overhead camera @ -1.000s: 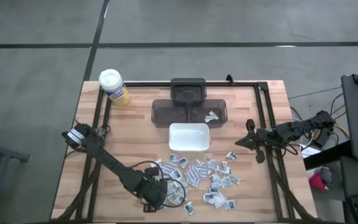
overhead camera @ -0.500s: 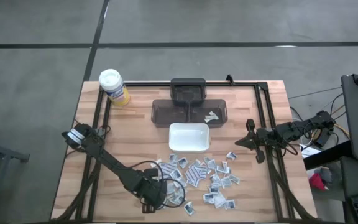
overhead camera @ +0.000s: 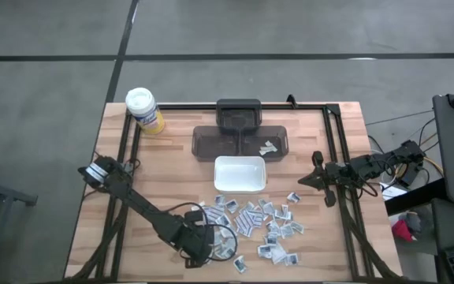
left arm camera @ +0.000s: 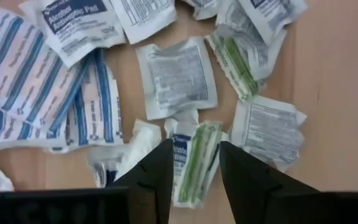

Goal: Pick & Place First Aid Supplies
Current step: Put the green bandage into the bottom right black bin

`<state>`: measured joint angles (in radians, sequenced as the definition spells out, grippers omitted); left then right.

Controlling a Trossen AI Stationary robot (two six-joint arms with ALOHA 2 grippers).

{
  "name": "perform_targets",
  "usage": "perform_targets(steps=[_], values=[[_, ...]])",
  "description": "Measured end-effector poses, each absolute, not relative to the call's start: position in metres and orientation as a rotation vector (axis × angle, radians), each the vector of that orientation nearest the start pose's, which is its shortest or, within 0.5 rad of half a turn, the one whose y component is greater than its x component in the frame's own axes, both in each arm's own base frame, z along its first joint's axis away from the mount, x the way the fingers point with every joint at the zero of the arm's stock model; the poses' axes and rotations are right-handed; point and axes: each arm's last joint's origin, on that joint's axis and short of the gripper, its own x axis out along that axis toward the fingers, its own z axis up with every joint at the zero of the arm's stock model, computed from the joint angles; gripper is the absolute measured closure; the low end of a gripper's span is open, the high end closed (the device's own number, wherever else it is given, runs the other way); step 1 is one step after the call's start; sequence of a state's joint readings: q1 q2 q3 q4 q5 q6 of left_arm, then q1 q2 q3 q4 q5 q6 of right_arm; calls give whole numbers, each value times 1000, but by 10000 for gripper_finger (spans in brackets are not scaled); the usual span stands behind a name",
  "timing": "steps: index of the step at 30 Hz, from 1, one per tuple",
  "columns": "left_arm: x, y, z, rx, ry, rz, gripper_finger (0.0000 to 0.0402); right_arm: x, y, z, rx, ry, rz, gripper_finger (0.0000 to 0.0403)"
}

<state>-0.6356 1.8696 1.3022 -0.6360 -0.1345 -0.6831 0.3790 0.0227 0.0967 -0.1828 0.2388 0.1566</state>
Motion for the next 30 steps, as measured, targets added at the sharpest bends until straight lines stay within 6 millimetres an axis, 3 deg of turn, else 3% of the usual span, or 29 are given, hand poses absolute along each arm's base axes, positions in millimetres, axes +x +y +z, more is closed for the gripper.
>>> perform_targets(steps=[11, 30], values=[[302, -221, 169, -152, 1275, -73, 280, 87, 27, 177, 138, 117, 131, 394], [301, -220, 181, -194, 1275, -32, 280, 87, 27, 175, 135, 138, 128, 394]])
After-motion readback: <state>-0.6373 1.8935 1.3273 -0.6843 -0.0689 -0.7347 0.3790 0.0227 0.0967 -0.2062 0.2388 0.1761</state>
